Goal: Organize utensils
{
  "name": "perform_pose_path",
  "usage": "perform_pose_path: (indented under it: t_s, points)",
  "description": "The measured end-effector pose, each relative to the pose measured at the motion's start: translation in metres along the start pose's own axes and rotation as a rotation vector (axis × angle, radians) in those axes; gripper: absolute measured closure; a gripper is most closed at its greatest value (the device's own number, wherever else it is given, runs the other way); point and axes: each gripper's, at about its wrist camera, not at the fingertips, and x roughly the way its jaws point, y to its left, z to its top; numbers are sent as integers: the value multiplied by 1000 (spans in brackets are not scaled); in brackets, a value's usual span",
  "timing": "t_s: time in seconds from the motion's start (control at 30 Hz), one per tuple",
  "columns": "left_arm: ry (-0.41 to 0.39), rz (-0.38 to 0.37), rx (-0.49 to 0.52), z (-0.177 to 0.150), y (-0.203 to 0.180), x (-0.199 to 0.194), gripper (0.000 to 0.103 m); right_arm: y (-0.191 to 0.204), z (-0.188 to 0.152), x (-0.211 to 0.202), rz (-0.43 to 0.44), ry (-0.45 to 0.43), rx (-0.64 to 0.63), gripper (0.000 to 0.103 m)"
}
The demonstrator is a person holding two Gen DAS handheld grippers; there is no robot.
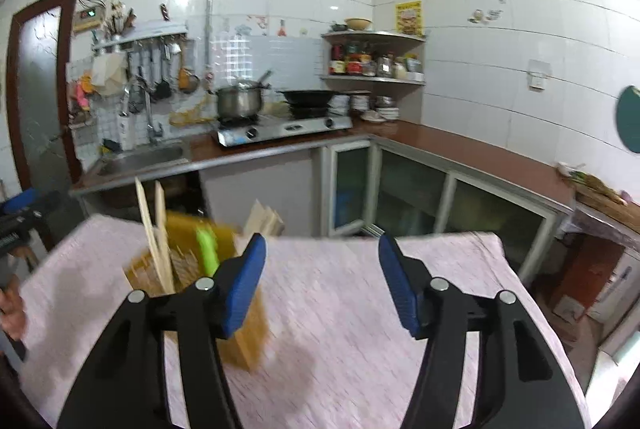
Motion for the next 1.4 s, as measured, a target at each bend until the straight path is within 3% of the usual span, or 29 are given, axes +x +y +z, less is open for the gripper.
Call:
perform_pose_path:
  t_s: [0.17,0.27,0.4,0.53,0.63,0.8,1.1,1.4]
  points:
    - [95,67,-8,-69,27,-19,5,-8,-75,-30,-35,91,-6,40]
    - [142,78,-10,-106,32,-40,5,-6,-107,-55,-16,97,36,35]
    - [135,74,-19,-134,33,-77,5,3,-137,-91,12,85,64,34]
    - [62,70,-31,-148,27,-120,5,15,-153,-130,18,2,30,29]
    - [26,89,22,-160,16,-141,5,16,-160,-148,13,-52,14,29]
    - [-12,91,8,-165,13,-164,5,19,-166,-170,22,-83,29,27]
    - [-76,91,33,-179,7,-172,5,25,-182,-164,30,-133,8,27]
    - [-117,109,-12,-183,16,-180,5,22,-194,-159,-7,-139,16,27]
